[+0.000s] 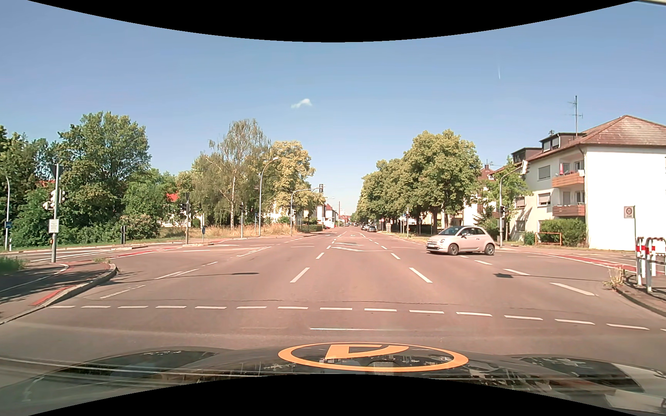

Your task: Follow the waypoints while adhering to traffic rules and regulations

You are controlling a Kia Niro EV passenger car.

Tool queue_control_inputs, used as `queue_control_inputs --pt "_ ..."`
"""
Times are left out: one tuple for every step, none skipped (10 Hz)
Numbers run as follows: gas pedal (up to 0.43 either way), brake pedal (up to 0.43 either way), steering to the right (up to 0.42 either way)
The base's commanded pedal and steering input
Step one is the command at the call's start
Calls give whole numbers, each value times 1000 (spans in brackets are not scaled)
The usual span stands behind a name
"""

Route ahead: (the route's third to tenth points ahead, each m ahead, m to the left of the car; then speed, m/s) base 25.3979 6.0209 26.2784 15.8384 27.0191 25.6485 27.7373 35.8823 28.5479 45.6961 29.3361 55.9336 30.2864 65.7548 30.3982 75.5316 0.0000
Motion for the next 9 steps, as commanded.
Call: queue_control_inputs --pt "0 311 4" --pt "0 311 4" --pt "0 311 4" --pt "0 311 3" --pt "0 311 4" --pt "0 311 3" --pt "0 311 3" --pt "0 311 4" --pt "0 311 4"
